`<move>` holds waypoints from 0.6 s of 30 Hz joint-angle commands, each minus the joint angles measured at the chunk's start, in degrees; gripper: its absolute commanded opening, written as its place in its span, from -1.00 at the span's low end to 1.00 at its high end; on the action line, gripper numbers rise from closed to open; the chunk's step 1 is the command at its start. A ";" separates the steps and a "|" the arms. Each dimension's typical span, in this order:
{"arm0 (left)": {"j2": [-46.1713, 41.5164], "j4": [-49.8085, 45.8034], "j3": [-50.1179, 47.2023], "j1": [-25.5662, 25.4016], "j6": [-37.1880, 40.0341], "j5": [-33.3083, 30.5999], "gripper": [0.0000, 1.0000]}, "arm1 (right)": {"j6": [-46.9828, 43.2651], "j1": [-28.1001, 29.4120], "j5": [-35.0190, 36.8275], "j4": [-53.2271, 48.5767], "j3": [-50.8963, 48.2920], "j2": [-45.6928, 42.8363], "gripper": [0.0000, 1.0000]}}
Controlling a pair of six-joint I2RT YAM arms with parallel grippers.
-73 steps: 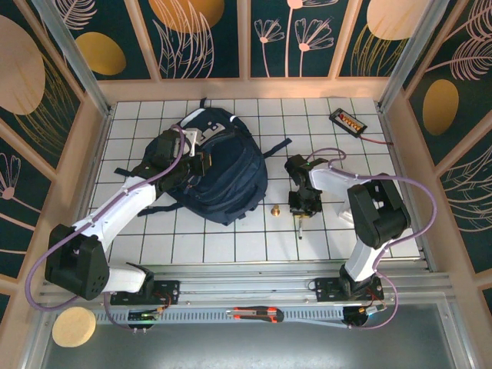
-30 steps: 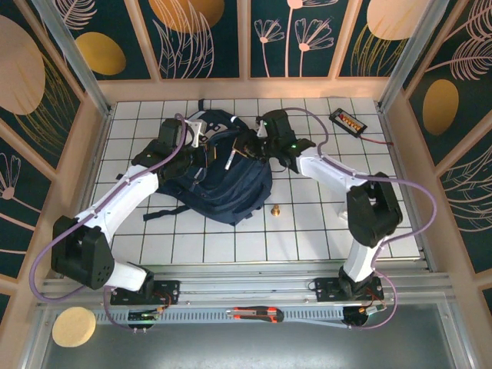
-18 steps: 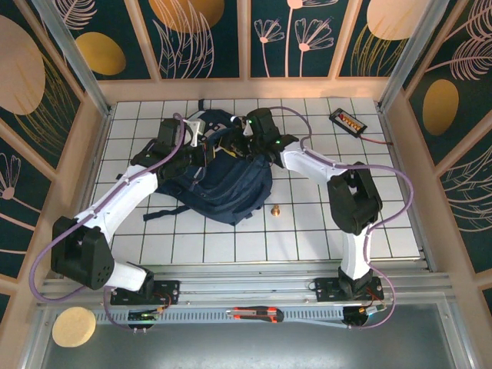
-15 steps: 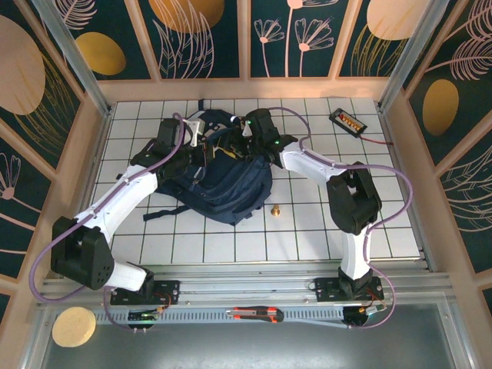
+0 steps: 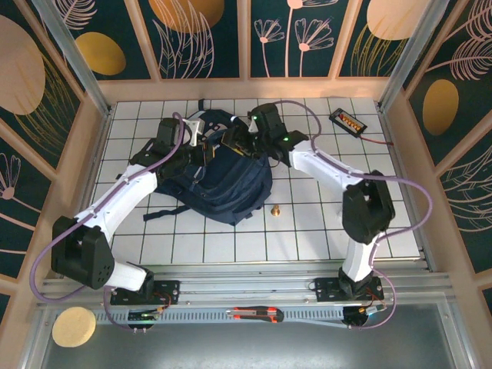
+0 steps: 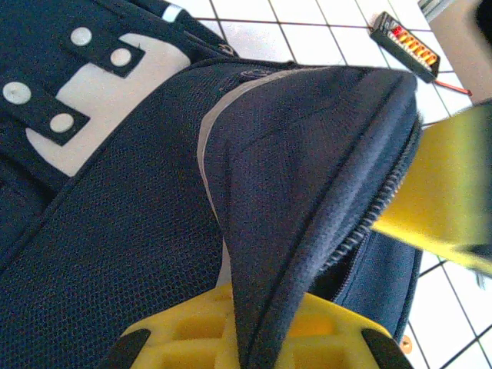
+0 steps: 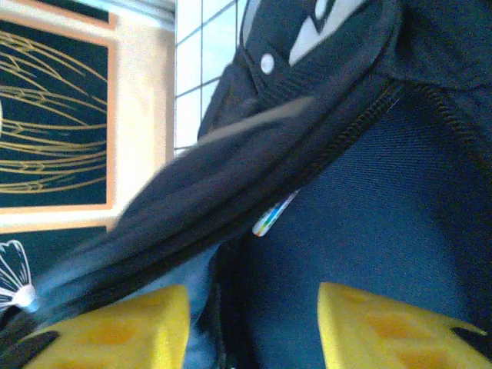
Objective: Pack the student bag
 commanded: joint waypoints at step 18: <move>6.44 10.14 7.34 0.33 -3.67 6.77 -1.00 | -4.79 -14.00 19.35 -3.68 -27.64 -39.34 0.98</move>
